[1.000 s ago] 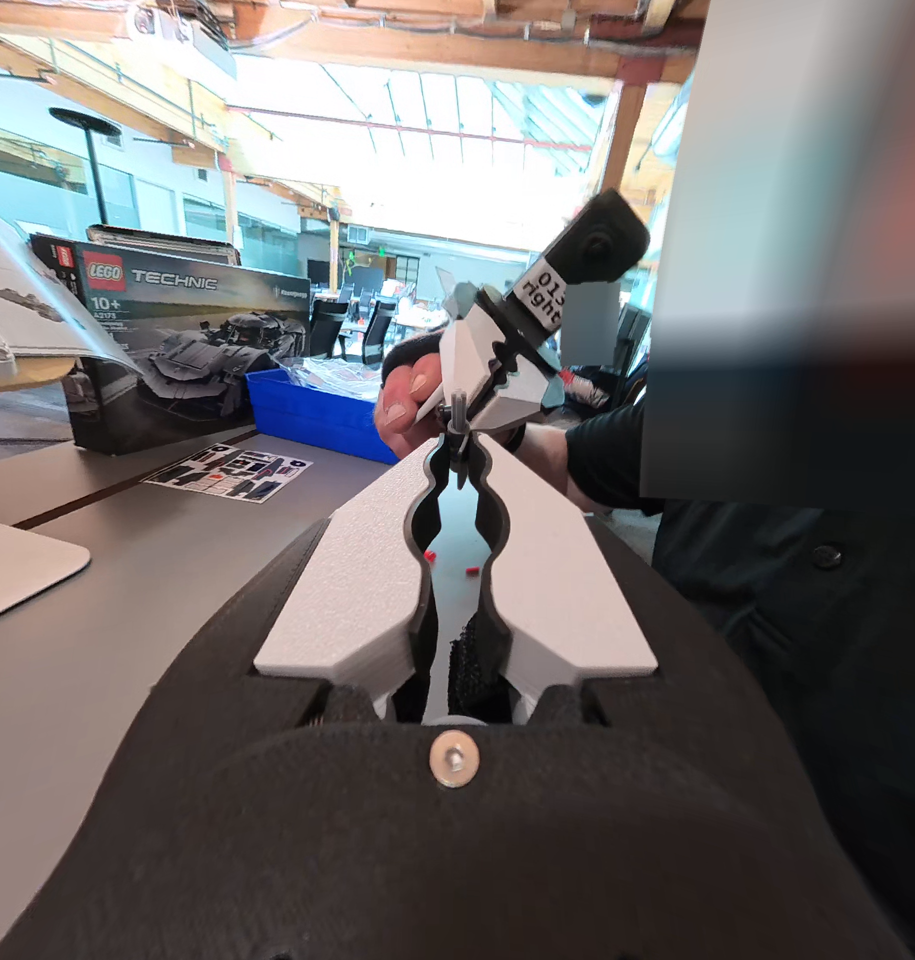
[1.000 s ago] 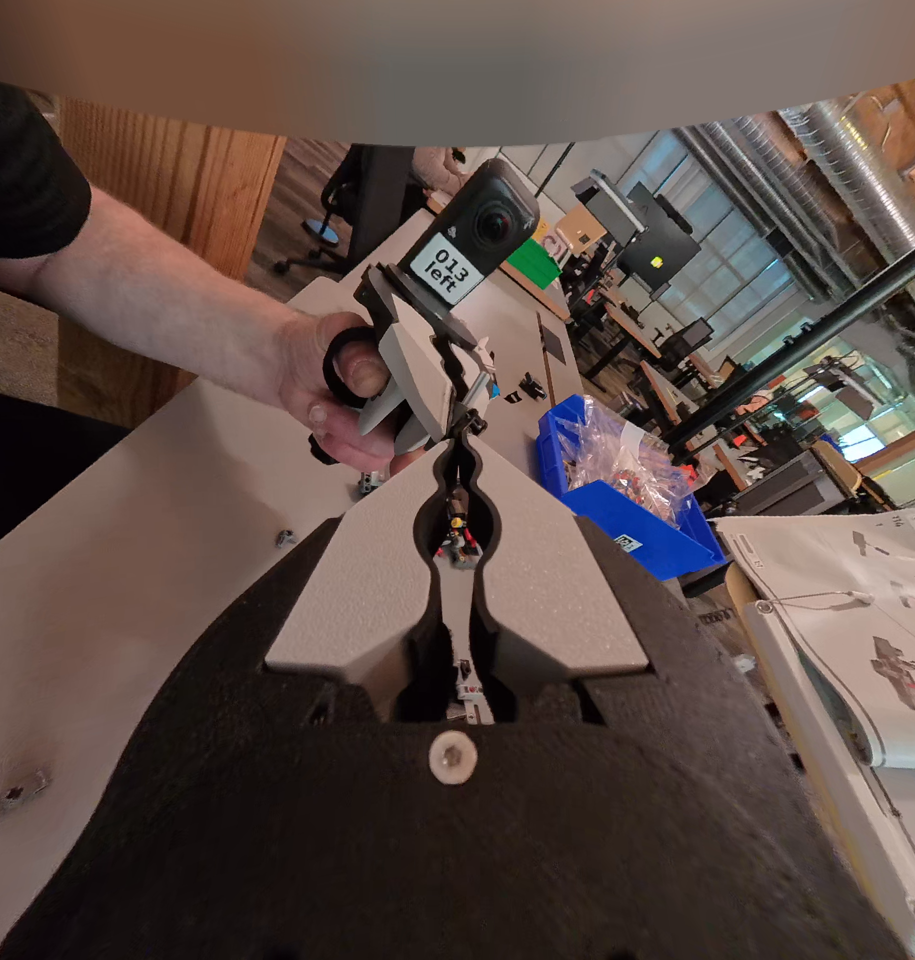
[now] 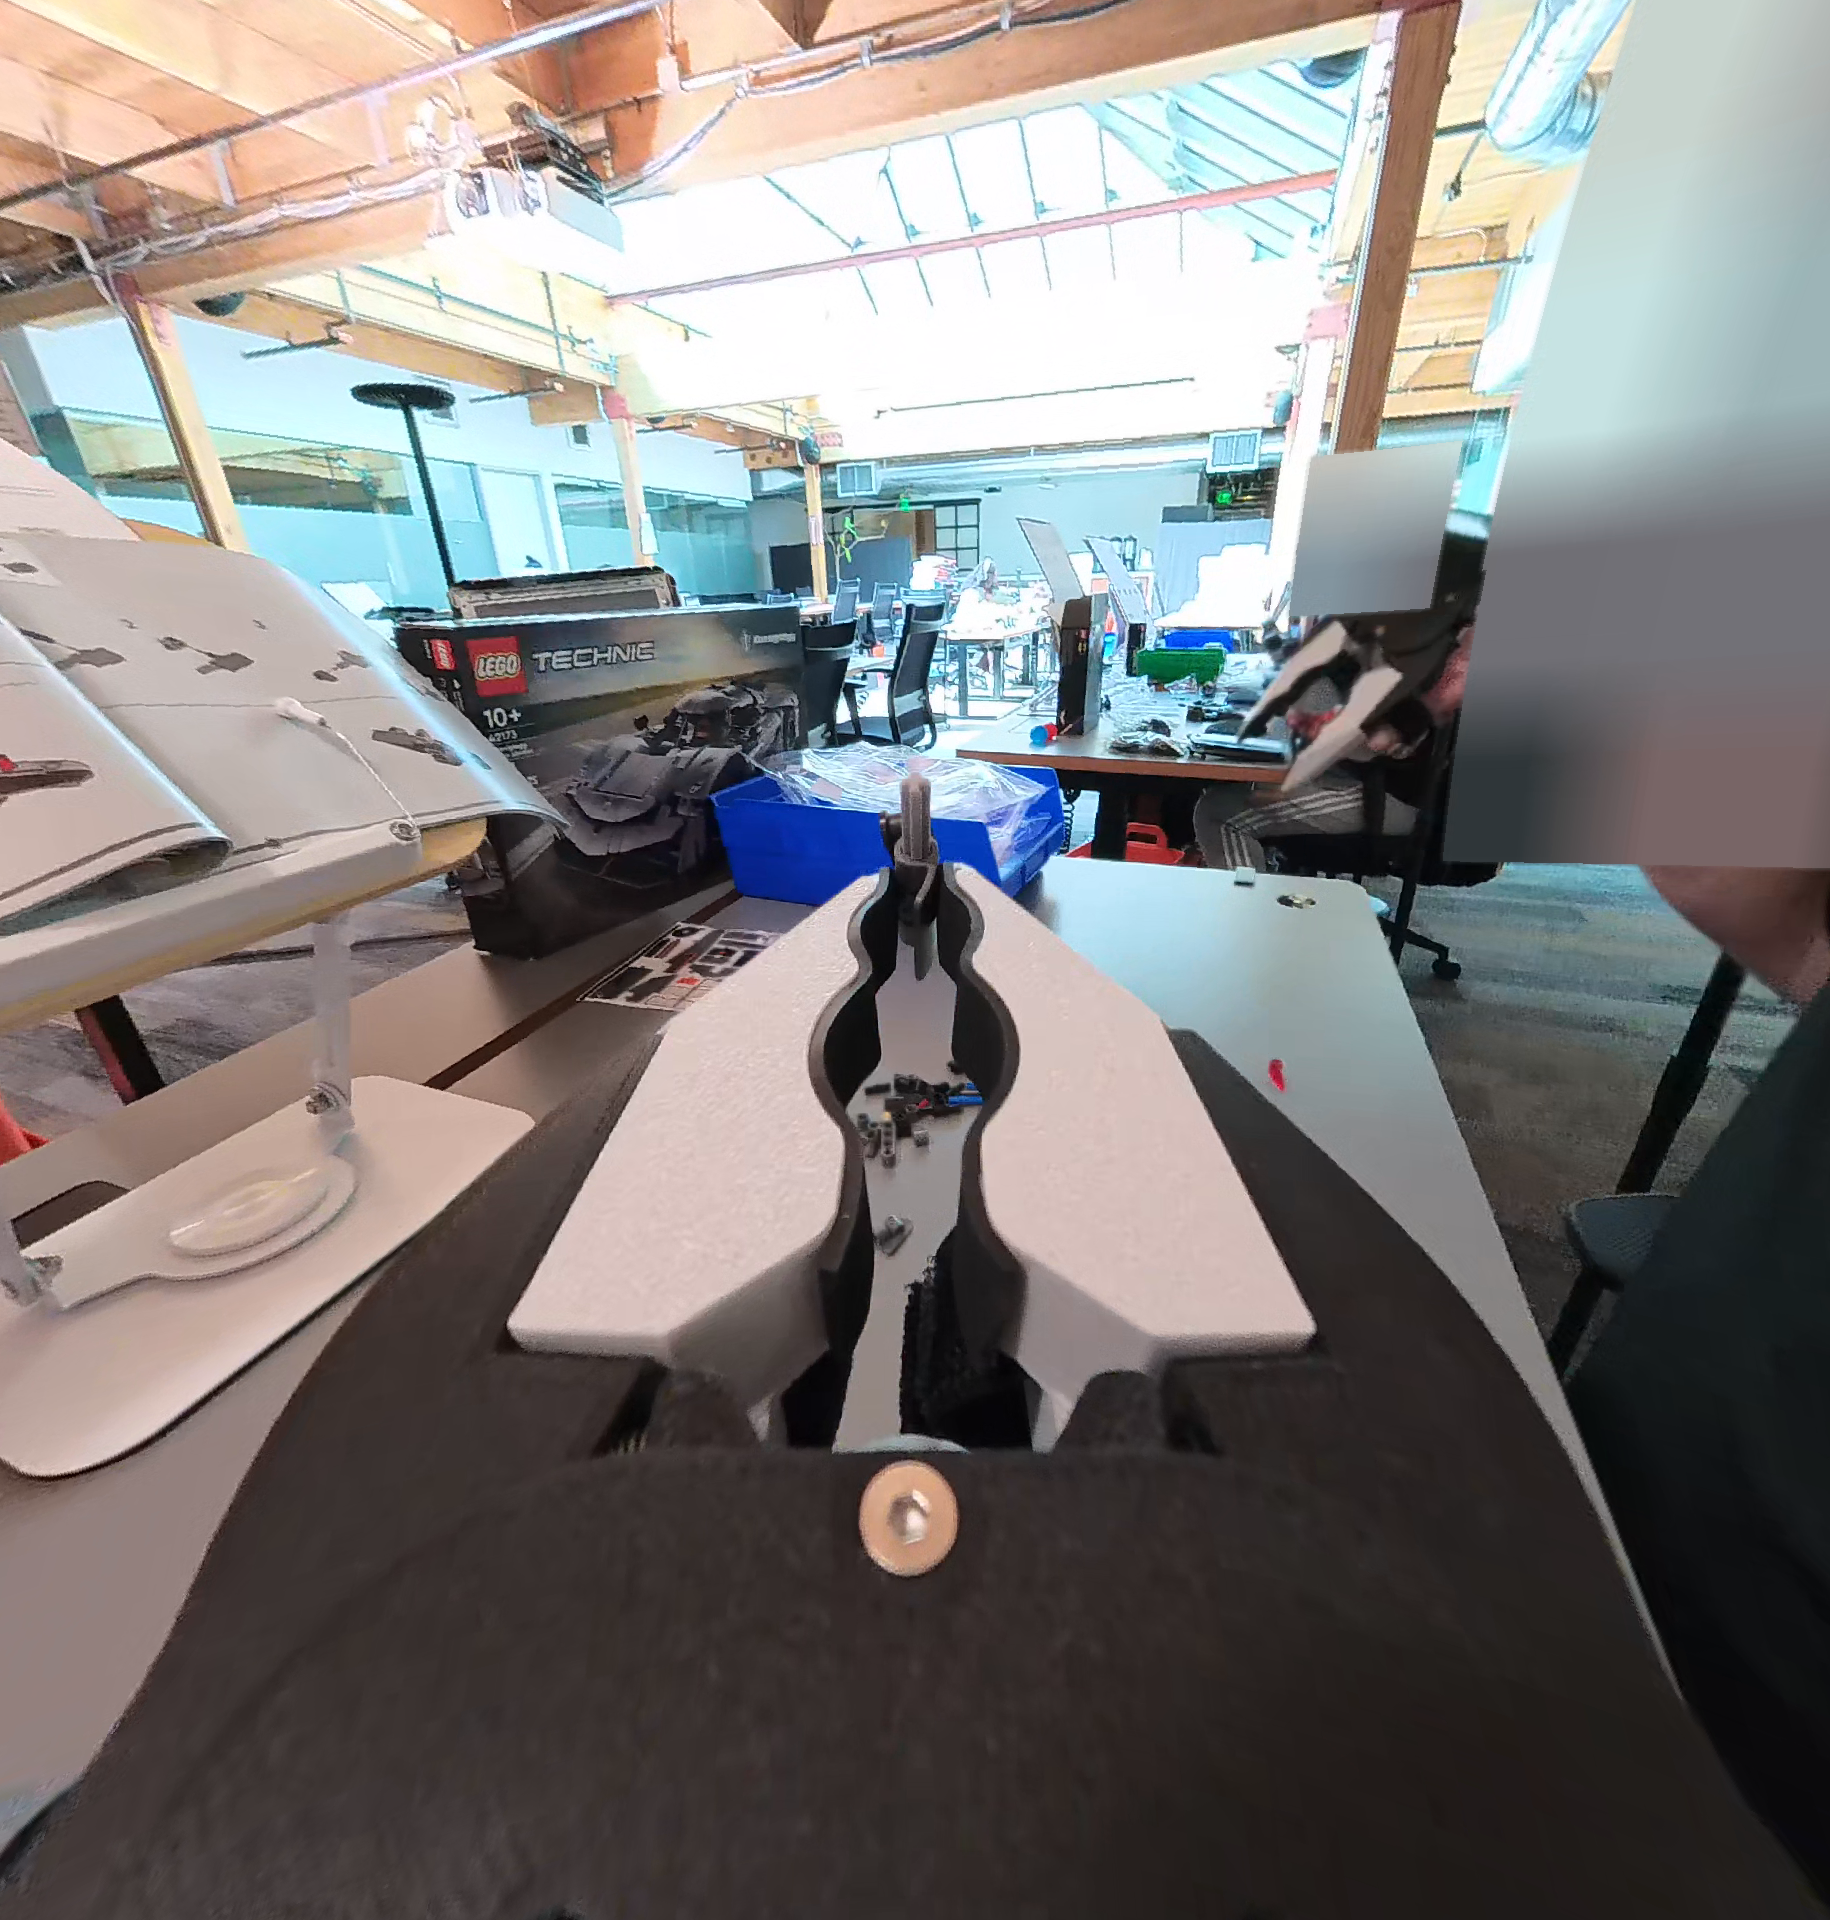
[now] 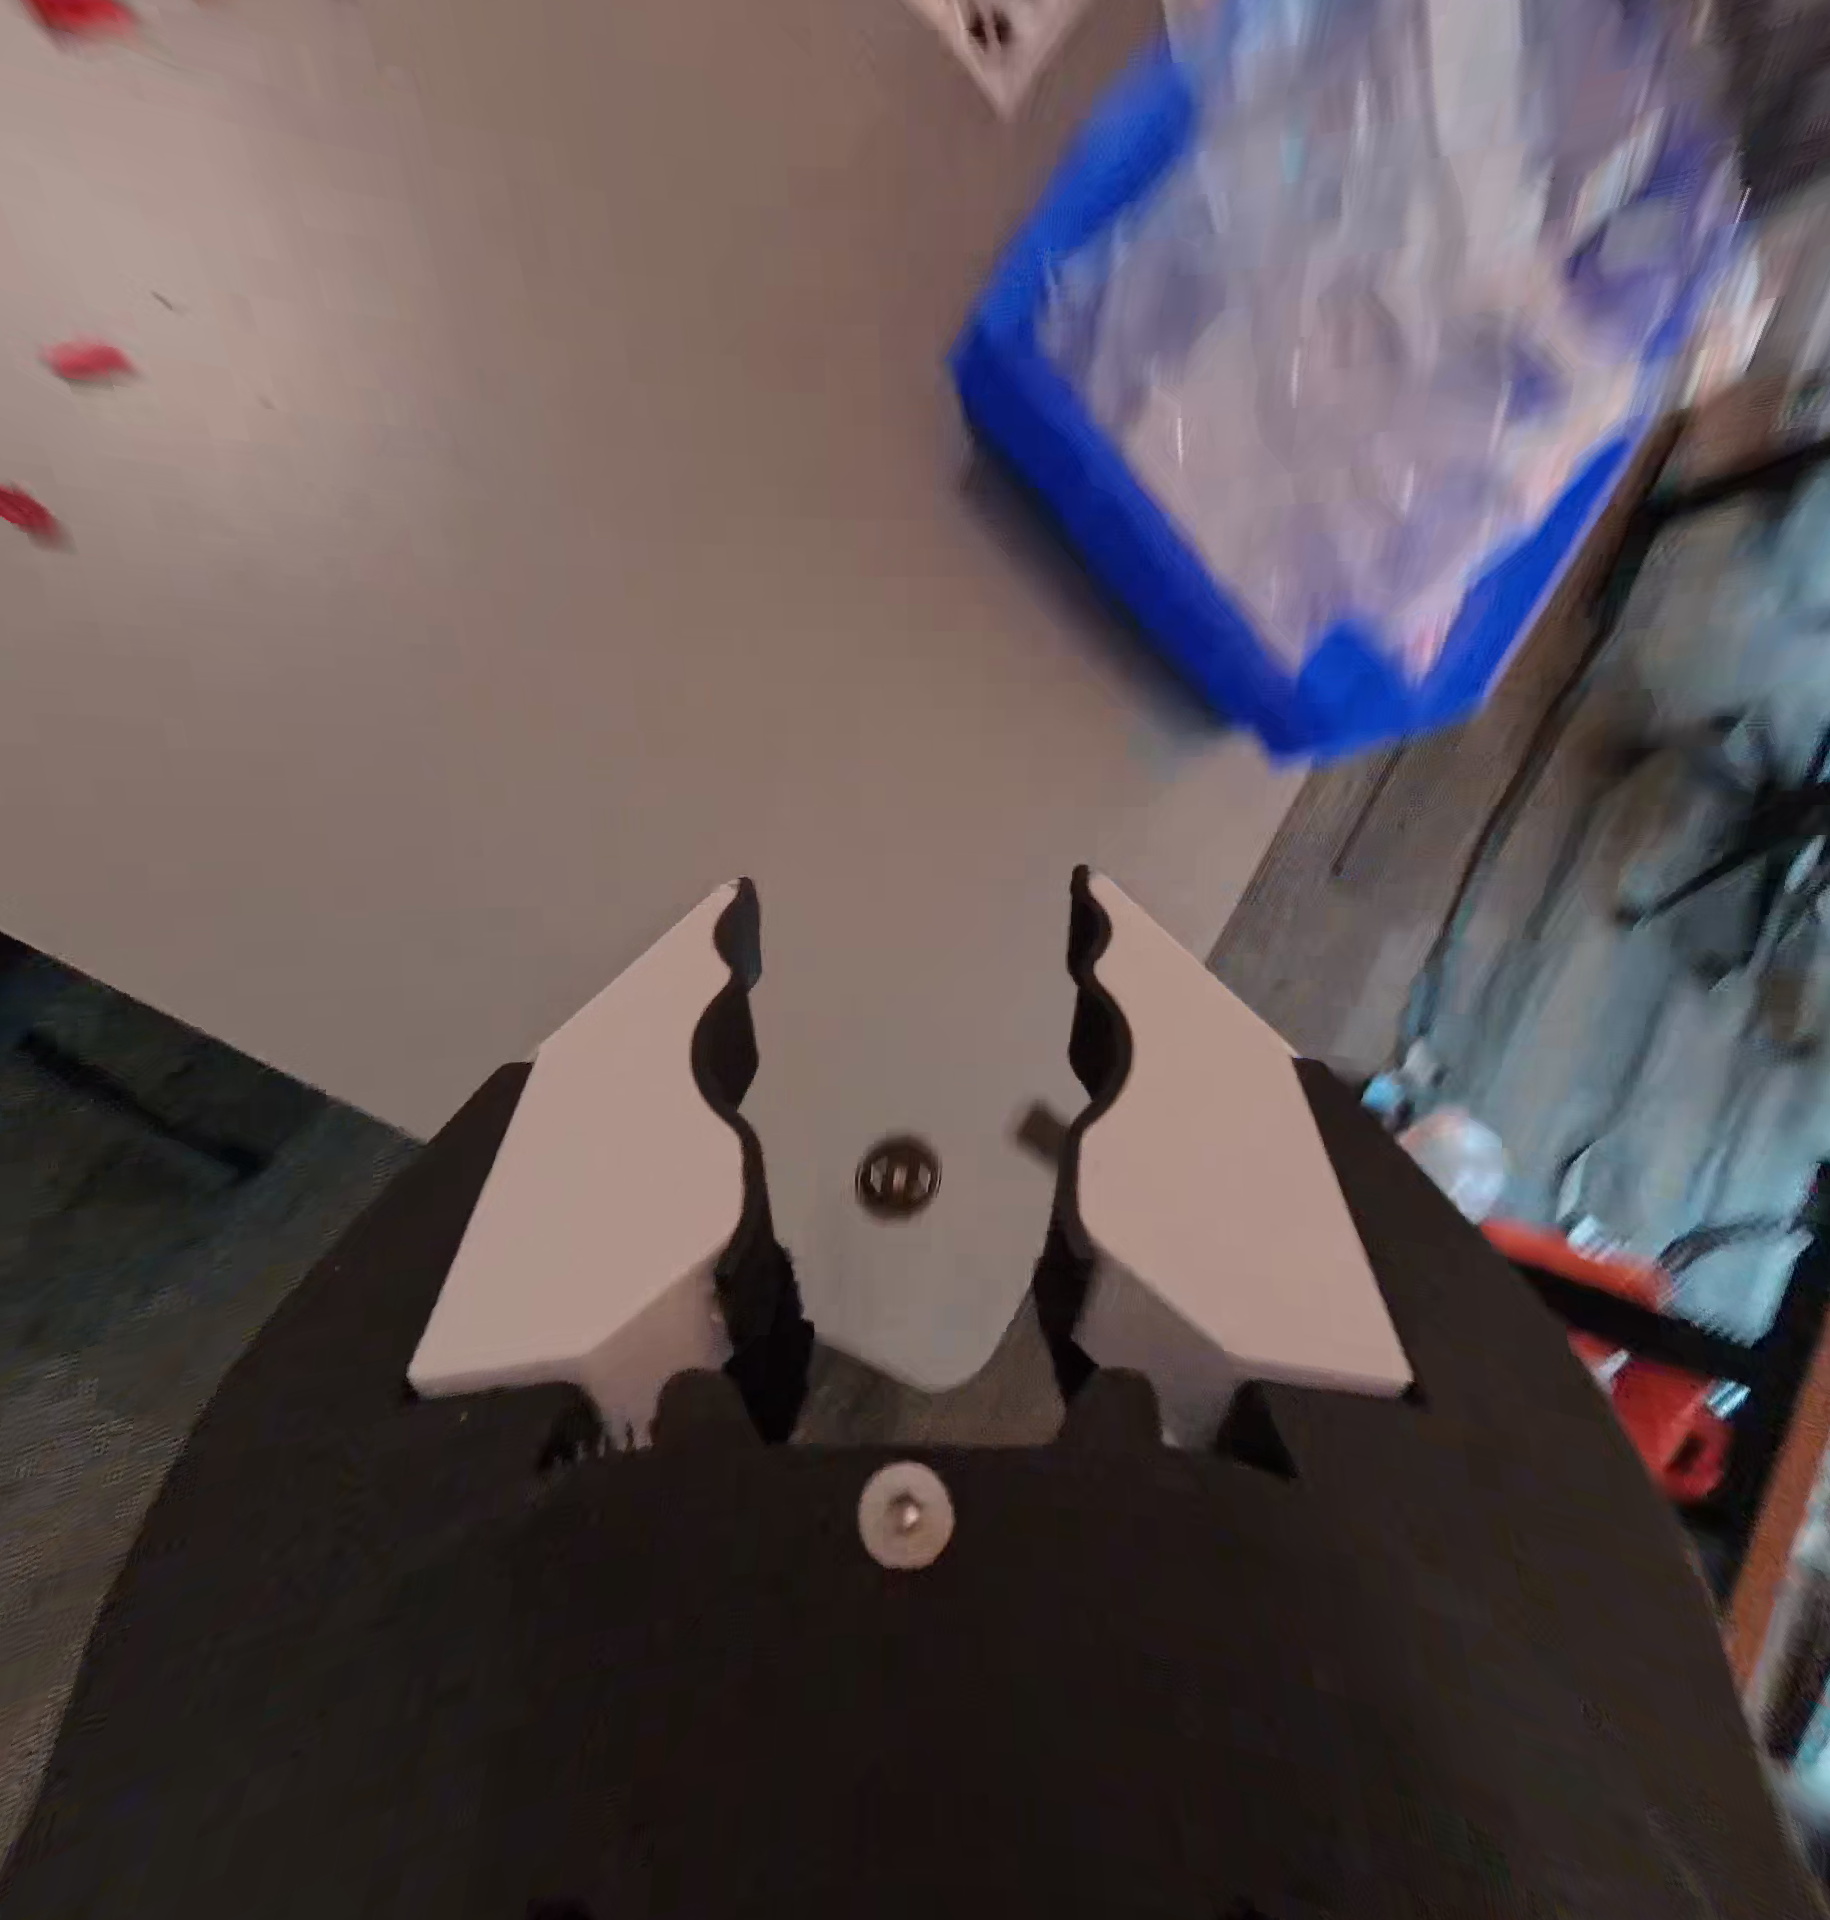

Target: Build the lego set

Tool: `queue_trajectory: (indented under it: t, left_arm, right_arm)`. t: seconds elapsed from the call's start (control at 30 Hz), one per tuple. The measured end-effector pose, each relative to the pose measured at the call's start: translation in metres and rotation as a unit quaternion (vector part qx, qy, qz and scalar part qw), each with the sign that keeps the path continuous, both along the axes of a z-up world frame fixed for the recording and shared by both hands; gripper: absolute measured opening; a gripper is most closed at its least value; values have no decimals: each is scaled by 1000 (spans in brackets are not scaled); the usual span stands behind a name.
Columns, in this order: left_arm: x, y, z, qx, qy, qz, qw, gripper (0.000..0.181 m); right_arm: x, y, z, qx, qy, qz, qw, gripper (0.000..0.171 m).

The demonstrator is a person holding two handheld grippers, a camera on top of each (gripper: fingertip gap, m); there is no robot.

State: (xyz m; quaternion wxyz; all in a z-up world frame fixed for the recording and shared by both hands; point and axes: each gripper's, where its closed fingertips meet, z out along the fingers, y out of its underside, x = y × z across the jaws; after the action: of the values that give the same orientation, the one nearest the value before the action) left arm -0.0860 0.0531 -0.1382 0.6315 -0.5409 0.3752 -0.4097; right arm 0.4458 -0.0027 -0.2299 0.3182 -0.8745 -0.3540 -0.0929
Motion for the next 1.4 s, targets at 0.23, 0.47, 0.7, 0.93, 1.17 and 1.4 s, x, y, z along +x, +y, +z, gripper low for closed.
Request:
queue_trajectory:
  t: [0.23,0.47,0.7,0.93,1.17,1.4]
  left_arm:
    - [15,15,4,10,8,-1,1000,5]
    - [28,23,-5,1,18,1,1000,5]
    - [28,28,-12,-7,17,1,1000,5]
    - [22,25,-7,-2,10,1,1000,5]
    - [15,16,3,10,1,-5,1000,5]
    - [8,8,19,24,-6,-3,1000,5]
  right_arm:
    - [119,-30,-101,-119,-6,-117,986,82]
    - [133,-28,-134,-133,2,-132,982,87]
    - [134,-29,-136,-152,8,-134,979,86]
    - [134,-30,-138,-172,-2,-140,975,85]
    - [130,-34,-136,-158,20,-143,977,77]
    - [147,-32,-124,-139,1,-155,978,94]
